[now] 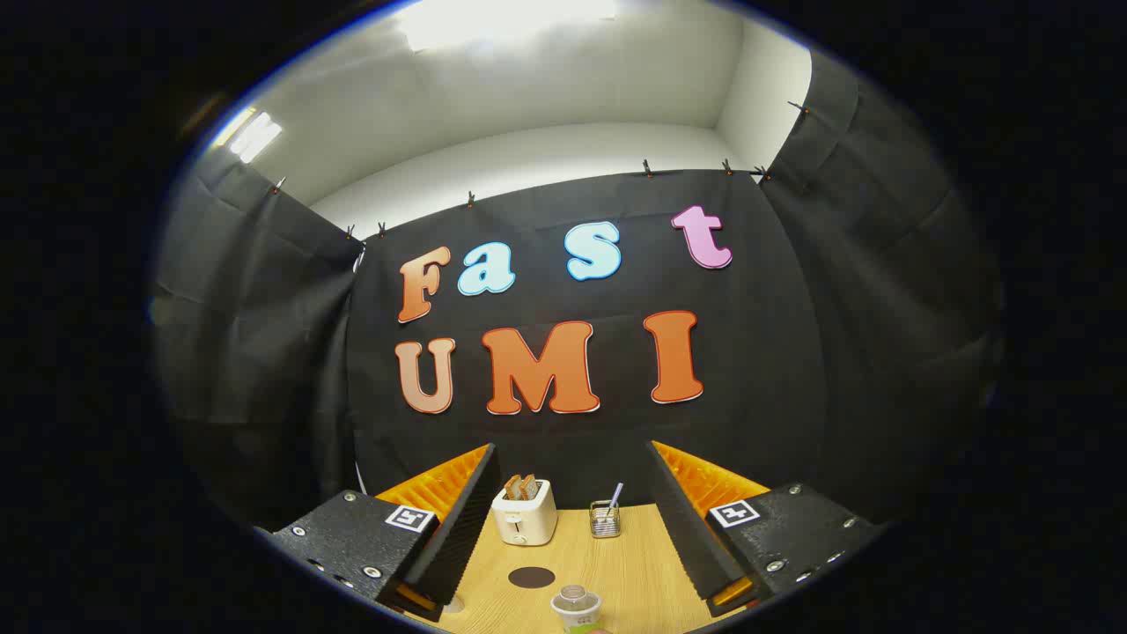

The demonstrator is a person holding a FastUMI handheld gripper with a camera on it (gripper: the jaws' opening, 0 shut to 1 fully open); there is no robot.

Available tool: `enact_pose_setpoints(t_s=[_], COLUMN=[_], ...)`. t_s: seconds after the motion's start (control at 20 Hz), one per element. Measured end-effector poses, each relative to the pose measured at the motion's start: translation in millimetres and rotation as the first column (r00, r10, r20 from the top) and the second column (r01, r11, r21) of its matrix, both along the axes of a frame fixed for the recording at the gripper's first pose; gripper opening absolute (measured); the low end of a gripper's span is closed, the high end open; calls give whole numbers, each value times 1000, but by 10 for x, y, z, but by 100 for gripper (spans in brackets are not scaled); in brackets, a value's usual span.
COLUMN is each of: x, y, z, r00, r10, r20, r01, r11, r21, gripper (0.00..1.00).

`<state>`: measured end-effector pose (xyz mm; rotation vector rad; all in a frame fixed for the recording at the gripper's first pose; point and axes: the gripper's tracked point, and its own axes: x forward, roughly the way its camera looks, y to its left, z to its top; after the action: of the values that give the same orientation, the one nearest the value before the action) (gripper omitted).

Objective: Take the bottle from table, then pour the juice into the cup, finally place the bottle on the coaster

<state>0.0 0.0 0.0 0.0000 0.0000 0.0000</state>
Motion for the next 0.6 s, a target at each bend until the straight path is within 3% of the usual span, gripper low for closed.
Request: enact_pose_setpoints(t_s=[0.6], x=[8], y=[-44], z=[-116], r00=[1000], r10=[2], r20=[-10], r01=[-1], r11=[999], r21=[52], gripper=[98])
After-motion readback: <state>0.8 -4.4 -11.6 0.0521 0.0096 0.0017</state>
